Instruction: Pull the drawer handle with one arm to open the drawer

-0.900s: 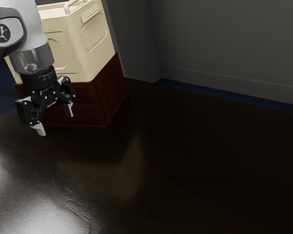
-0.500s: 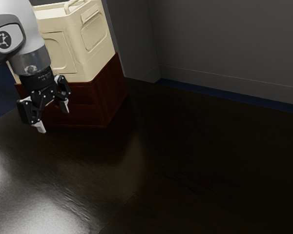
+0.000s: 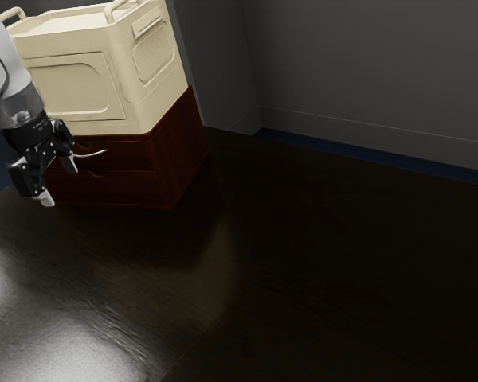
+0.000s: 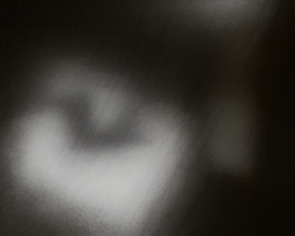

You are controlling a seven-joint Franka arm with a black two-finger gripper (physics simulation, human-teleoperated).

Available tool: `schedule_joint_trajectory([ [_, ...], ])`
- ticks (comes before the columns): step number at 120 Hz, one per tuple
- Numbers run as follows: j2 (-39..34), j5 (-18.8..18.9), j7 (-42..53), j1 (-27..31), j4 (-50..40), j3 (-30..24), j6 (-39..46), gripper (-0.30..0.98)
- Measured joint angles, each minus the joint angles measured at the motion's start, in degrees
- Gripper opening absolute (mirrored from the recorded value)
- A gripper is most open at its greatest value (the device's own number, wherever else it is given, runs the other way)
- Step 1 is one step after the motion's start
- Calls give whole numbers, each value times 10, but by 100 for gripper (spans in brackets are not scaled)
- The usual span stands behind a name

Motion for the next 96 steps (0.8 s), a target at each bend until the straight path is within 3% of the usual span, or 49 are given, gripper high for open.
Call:
schedule_joint_trajectory([
  [48,79,20,-2,7,10,19,155,69],
  [96,118,19,8,20,38,43,209,69],
])
